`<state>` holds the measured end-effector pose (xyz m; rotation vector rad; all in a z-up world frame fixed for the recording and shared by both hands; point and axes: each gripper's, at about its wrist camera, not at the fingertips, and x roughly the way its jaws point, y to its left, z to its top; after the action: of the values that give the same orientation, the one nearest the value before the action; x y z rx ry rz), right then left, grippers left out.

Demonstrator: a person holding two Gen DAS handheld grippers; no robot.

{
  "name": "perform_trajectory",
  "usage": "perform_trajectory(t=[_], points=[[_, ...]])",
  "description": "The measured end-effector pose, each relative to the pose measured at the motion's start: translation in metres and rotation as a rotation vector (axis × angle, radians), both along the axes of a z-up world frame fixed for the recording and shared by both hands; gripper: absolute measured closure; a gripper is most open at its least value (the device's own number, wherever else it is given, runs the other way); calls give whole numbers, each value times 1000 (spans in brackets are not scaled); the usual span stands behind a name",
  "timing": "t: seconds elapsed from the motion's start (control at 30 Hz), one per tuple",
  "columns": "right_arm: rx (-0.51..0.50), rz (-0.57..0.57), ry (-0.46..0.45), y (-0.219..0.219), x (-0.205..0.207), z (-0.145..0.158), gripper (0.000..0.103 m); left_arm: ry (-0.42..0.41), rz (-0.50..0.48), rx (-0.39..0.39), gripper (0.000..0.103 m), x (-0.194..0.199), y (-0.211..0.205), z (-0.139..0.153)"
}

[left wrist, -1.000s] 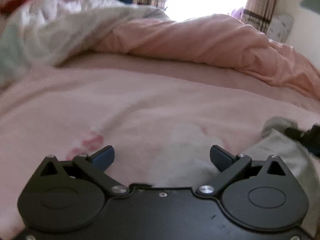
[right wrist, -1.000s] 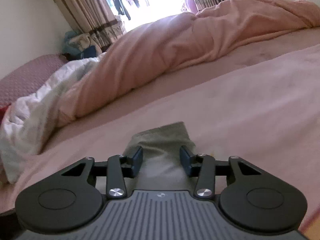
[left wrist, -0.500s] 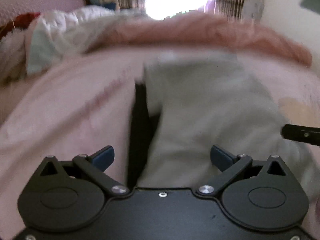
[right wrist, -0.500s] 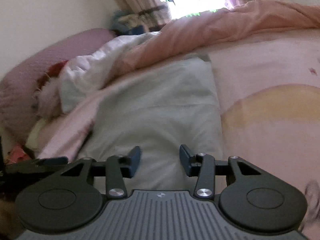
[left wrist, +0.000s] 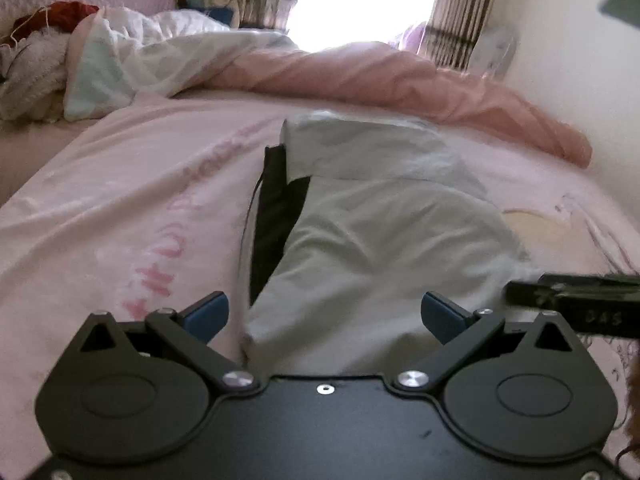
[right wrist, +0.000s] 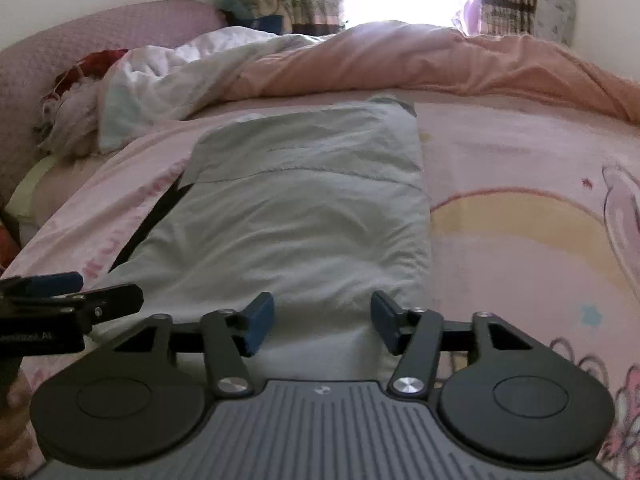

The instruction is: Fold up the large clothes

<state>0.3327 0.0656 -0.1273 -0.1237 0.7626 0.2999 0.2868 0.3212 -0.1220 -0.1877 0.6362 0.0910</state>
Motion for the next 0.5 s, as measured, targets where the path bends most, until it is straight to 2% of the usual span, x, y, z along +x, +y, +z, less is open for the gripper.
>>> perform_trajectory(t=[0.1,0.13,0.23,0.33,0.4,0.5], points=[[-34,9,-23,3,-1,-11,36,149,14,88,0,23,-7,-25],[-55,13,-35,7,-4,-12,36,176,14,89,0,28,-9,-32],[-102,23,-53,12,-10,-10,36,183,39,48,0,27,-4,-28],[-77,18,-42,9,-10,-3,34,149,34,113,0,29,-1,-11],[-52,44,-32,3,-7,-3,25,127,44,129,0,32,5,-1],[-33,83,-32,-2,-5,-5,25,111,54,77,0,47,23,5]])
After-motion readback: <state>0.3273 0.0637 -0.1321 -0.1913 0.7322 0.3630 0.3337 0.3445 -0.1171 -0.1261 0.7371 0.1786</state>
